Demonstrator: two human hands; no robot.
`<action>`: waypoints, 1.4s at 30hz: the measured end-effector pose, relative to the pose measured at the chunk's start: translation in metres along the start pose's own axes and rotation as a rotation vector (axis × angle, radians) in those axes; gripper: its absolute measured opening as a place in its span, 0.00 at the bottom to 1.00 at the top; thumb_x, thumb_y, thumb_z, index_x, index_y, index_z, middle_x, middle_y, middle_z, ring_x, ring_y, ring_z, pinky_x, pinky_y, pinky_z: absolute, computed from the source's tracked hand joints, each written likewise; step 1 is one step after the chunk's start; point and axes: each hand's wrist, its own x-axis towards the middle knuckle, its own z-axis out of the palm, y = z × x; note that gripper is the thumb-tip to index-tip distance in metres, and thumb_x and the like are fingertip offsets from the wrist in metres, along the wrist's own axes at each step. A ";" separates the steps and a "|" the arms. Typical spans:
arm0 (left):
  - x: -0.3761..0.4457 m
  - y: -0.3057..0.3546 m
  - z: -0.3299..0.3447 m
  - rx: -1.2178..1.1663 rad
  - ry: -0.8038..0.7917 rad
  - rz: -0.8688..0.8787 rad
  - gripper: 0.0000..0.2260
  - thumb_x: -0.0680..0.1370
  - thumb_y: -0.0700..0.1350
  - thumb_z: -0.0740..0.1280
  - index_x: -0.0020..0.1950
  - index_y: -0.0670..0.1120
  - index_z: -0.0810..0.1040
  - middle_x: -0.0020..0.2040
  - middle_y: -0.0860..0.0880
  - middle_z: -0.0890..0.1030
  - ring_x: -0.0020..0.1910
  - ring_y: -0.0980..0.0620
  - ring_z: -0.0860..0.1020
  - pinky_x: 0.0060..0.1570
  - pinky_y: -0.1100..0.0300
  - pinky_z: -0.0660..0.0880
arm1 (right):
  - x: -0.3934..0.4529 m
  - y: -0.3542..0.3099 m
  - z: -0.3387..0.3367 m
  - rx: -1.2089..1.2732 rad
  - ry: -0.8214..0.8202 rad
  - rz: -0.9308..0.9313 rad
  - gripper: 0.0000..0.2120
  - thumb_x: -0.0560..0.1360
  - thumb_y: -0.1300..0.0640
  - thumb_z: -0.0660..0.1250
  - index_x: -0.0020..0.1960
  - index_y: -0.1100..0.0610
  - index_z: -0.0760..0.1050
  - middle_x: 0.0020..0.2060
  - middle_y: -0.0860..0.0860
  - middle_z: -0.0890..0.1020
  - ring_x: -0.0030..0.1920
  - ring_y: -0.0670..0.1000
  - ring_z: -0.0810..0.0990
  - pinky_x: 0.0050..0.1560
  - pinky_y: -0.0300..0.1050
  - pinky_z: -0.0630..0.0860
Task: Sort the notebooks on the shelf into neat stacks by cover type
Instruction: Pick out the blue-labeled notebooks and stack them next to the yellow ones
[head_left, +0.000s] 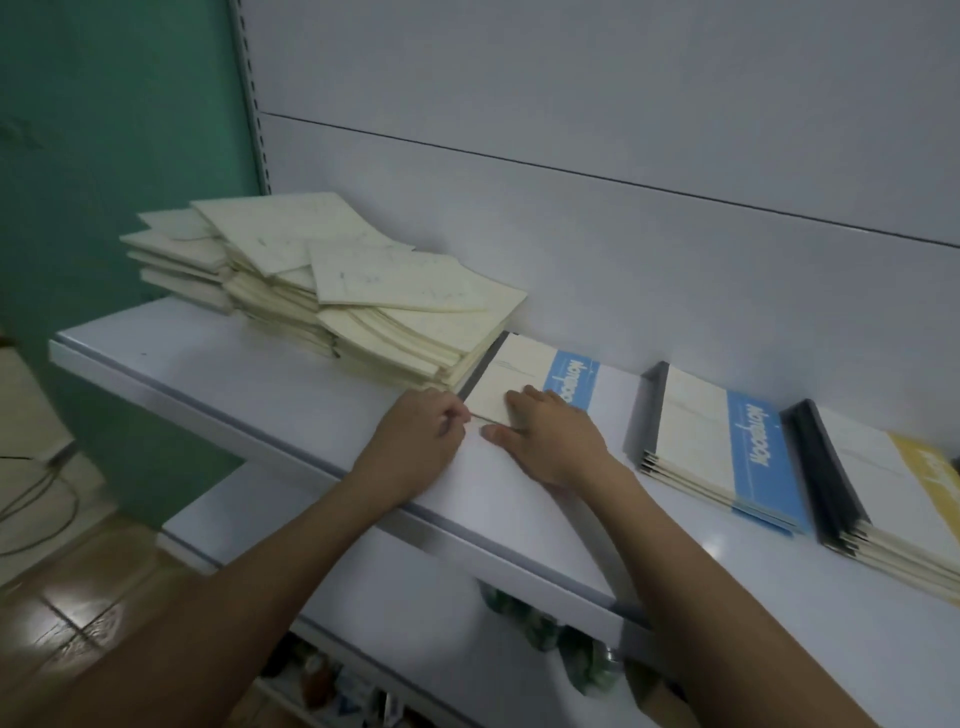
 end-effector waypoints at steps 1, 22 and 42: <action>0.001 -0.002 -0.001 -0.026 -0.003 -0.012 0.06 0.77 0.39 0.64 0.46 0.43 0.81 0.47 0.48 0.82 0.49 0.49 0.76 0.52 0.56 0.71 | -0.004 -0.003 -0.003 -0.034 0.033 -0.002 0.21 0.79 0.37 0.55 0.55 0.54 0.71 0.54 0.52 0.77 0.56 0.57 0.76 0.52 0.53 0.72; 0.073 0.066 -0.034 -1.310 -0.727 -0.743 0.17 0.79 0.38 0.59 0.68 0.38 0.71 0.58 0.37 0.80 0.52 0.40 0.80 0.46 0.43 0.79 | -0.083 -0.024 -0.024 0.577 0.551 0.079 0.16 0.77 0.46 0.63 0.63 0.45 0.78 0.63 0.36 0.76 0.64 0.32 0.71 0.65 0.29 0.66; 0.095 -0.016 -0.130 -1.029 -0.297 -0.526 0.18 0.78 0.36 0.58 0.65 0.50 0.72 0.58 0.41 0.80 0.52 0.41 0.79 0.41 0.52 0.77 | -0.002 -0.020 -0.008 0.127 -0.008 0.324 0.30 0.74 0.32 0.61 0.70 0.48 0.68 0.64 0.50 0.75 0.60 0.53 0.75 0.56 0.45 0.71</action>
